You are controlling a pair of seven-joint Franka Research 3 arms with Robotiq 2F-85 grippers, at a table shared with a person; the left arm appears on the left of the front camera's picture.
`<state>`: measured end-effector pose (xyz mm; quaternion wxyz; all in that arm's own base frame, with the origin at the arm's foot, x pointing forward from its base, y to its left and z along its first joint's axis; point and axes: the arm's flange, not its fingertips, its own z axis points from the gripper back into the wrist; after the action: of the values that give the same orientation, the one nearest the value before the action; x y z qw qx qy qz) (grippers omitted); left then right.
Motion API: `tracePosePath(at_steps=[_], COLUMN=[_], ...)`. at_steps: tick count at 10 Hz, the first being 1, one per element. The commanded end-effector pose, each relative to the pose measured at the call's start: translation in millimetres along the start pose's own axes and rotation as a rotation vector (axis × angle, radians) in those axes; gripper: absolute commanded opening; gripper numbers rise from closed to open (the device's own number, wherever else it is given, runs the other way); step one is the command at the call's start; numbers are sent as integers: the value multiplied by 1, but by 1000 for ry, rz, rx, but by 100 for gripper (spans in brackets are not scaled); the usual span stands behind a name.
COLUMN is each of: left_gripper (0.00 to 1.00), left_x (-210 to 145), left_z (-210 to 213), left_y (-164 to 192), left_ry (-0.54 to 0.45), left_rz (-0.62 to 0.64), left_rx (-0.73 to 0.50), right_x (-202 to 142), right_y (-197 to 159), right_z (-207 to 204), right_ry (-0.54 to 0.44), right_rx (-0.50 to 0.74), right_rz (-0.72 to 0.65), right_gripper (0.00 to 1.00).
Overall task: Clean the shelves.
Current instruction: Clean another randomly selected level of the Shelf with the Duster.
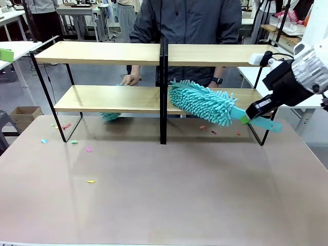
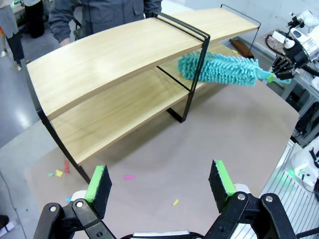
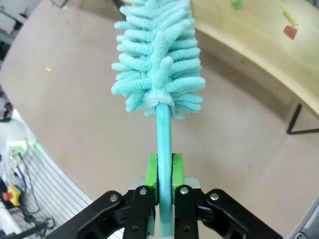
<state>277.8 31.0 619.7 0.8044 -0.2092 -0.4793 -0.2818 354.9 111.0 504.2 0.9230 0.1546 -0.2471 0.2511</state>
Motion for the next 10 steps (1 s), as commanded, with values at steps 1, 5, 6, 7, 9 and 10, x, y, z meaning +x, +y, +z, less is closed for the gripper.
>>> tracePosePath(at_steps=[1,5,6,7,9,10], left_gripper=[100,100,100,100,100,100], left_x=[1,1,1,1,1,1], left_z=[-1,-1,-1,-1,-1,-1], left_y=[1,1,1,1,1,1], left_ry=[-7,-7,-7,-7,-7,-7], left_rz=[1,1,1,1,1,1], left_rx=[-9,-9,-9,-9,-9,-9], right_x=[17,9,3,-4,-18,-24], right_y=[1,-21,-25,-28,-31,-31], right_z=[-19,-5,5,12,22,27], right_ry=[-58,7,9,21,62,63], right_rx=[-44,-232,-293,-349,-420,-449], right_rz=[-54,-159,-200,-236,-300,-323], right_gripper=[13,13,13,13,13,13])
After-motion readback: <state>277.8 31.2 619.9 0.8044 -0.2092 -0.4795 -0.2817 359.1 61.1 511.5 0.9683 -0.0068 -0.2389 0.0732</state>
